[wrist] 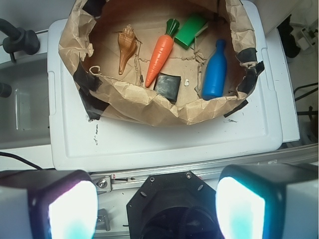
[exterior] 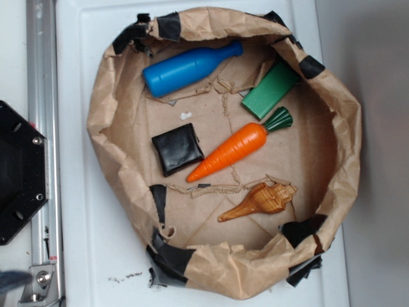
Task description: Grab the carrot.
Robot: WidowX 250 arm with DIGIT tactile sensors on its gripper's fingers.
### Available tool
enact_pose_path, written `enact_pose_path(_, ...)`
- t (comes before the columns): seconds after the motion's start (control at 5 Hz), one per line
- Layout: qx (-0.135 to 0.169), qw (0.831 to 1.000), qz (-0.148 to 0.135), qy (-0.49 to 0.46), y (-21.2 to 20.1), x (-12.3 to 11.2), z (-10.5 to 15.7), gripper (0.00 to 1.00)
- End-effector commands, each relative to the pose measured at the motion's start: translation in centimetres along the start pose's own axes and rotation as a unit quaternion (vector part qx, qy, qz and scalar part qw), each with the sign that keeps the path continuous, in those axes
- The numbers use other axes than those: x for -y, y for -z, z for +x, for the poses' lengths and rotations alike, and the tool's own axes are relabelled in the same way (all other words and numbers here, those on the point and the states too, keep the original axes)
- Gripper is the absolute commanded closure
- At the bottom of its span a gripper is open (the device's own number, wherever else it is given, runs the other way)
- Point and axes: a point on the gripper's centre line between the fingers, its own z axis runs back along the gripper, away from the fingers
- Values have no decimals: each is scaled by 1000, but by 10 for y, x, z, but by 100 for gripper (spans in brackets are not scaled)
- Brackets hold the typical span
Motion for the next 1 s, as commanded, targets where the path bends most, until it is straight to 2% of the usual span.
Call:
enact_pose_path(0.0,0,1000,0,0,0,0,0,0)
enact_pose_path(0.2,50,998,7,-44,35,-17,34,0)
enact_pose_path(0.4,94,991,-25,-89,74,-25,68,0)
enact_pose_path(0.6,126,974,-43,-185,125,-38,95,0)
enact_pose_path(0.8,92,973,-27,-211,175,-43,111,0)
